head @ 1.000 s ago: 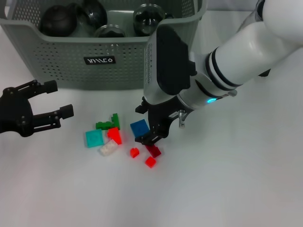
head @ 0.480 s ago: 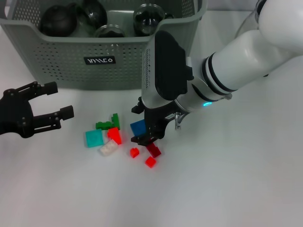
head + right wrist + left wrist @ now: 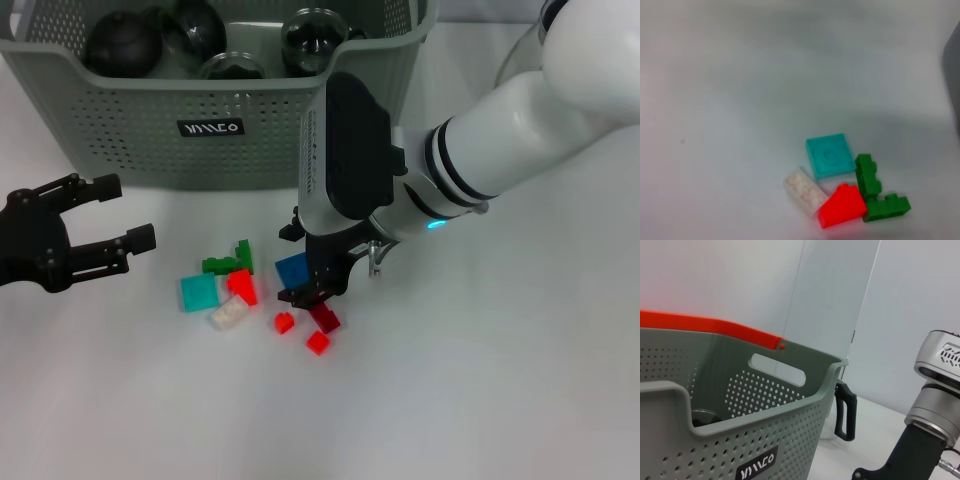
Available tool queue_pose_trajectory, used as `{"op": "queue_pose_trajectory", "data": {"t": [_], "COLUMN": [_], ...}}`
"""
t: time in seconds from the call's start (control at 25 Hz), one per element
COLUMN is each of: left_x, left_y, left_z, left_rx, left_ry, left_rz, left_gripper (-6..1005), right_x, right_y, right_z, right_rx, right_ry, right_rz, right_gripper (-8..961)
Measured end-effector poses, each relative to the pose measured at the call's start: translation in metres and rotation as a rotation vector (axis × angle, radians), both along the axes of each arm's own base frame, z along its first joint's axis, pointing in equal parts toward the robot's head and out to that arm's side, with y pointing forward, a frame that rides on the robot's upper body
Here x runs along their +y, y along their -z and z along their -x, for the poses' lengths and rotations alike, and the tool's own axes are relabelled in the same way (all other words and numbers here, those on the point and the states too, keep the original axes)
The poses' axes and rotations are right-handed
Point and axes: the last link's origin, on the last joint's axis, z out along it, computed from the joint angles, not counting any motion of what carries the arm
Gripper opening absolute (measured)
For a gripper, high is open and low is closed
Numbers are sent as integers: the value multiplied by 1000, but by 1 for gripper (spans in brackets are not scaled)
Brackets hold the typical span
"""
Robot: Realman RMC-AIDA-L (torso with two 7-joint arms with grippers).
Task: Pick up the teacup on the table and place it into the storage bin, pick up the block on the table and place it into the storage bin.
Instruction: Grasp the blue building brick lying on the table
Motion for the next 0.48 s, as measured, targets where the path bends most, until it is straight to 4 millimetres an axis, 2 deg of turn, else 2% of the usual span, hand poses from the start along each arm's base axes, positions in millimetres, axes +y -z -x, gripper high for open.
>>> {"op": "queue_pose_trajectory", "data": {"t": [0.48], "left_x": [0], "left_y": [0], "left_z": [0], "left_rx": [-1], "left_ry": [0], "left_rz": [0], "left_gripper": [862], "right_x": [0], "right_y": [2], "right_z": [-3], "right_rx": [7], "right_ry": [2], "right_rz": [0], "right_gripper": [796]}}
